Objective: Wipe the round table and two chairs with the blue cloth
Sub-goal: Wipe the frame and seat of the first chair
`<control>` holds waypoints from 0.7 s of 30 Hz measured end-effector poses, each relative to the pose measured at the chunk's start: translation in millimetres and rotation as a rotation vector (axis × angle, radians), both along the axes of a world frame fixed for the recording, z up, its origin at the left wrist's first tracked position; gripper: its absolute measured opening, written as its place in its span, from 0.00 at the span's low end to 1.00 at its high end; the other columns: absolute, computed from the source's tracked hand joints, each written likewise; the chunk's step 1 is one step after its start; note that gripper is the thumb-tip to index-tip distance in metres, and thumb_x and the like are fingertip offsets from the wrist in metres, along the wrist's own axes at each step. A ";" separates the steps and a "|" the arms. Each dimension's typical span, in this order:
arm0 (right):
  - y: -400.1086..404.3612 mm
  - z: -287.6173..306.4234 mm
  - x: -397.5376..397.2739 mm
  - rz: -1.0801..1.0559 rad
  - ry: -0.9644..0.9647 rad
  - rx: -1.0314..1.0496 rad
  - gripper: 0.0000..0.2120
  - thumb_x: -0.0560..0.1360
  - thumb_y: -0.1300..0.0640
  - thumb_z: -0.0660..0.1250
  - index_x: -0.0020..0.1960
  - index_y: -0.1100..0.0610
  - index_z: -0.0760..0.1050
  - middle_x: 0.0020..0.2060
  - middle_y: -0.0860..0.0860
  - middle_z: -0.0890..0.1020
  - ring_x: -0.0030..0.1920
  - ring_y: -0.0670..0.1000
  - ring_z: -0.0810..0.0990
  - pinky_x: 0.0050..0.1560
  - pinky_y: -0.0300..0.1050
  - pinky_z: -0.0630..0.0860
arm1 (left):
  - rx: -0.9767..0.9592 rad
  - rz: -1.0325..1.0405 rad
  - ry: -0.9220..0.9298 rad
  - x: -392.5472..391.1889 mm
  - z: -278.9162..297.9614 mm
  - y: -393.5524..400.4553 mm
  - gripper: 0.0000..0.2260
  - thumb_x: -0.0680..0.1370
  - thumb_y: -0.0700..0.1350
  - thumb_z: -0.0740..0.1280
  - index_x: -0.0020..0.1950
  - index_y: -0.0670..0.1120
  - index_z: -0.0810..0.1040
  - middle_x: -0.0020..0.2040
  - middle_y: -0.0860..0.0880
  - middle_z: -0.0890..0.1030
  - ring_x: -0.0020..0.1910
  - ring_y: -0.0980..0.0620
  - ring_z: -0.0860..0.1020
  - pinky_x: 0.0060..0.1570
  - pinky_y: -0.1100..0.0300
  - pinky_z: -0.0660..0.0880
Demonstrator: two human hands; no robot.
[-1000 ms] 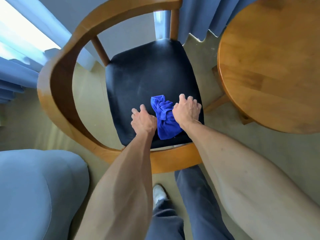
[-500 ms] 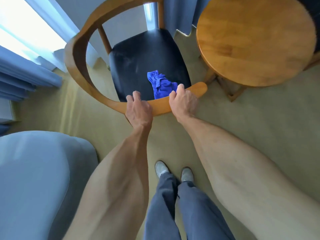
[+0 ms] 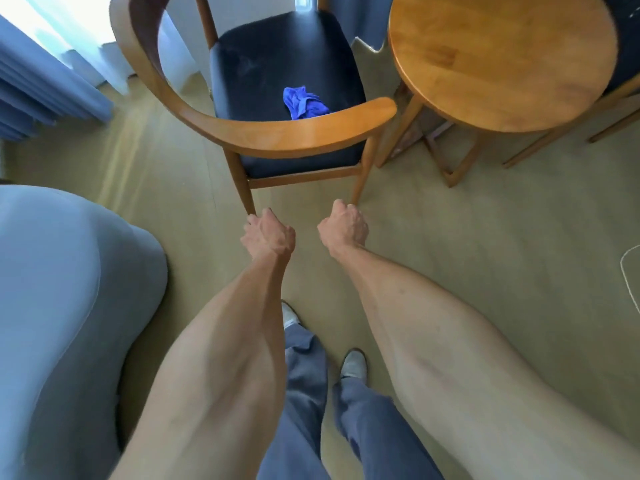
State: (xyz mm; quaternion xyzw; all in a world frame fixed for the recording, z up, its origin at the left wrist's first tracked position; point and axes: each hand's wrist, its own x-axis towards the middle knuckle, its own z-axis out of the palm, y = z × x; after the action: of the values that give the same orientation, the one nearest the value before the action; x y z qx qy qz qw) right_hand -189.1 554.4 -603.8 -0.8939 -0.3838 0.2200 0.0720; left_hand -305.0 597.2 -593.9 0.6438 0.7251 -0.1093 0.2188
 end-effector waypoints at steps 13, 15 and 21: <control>136.6 -74.6 9.4 0.213 -0.212 0.370 0.12 0.75 0.61 0.61 0.57 0.55 0.75 0.55 0.55 0.77 0.58 0.58 0.74 0.60 0.53 0.70 | 0.323 -0.032 -0.252 -18.0 -98.4 100.9 0.12 0.77 0.40 0.59 0.57 0.45 0.77 0.53 0.43 0.80 0.49 0.42 0.78 0.44 0.54 0.71; 169.3 -89.8 17.3 0.253 -0.241 0.412 0.08 0.77 0.58 0.58 0.52 0.54 0.75 0.49 0.51 0.79 0.51 0.56 0.76 0.54 0.51 0.72 | 0.519 -0.137 -0.336 -10.6 -116.4 119.9 0.13 0.77 0.39 0.59 0.57 0.46 0.79 0.49 0.45 0.83 0.47 0.44 0.80 0.43 0.55 0.71; 237.4 -144.1 44.9 0.243 -0.172 0.303 0.07 0.77 0.49 0.59 0.47 0.49 0.74 0.60 0.56 0.77 0.63 0.61 0.72 0.64 0.56 0.66 | 0.785 -0.243 -0.365 -6.1 -194.3 168.2 0.17 0.76 0.37 0.59 0.62 0.47 0.78 0.57 0.46 0.81 0.49 0.44 0.82 0.46 0.54 0.76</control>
State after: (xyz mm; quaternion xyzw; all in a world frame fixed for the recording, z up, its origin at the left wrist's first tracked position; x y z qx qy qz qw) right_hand -144.2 791.8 -747.8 -0.8356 -0.5221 0.0897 0.1457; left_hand -311.1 765.5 -788.2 0.7673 0.5803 0.2644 0.0679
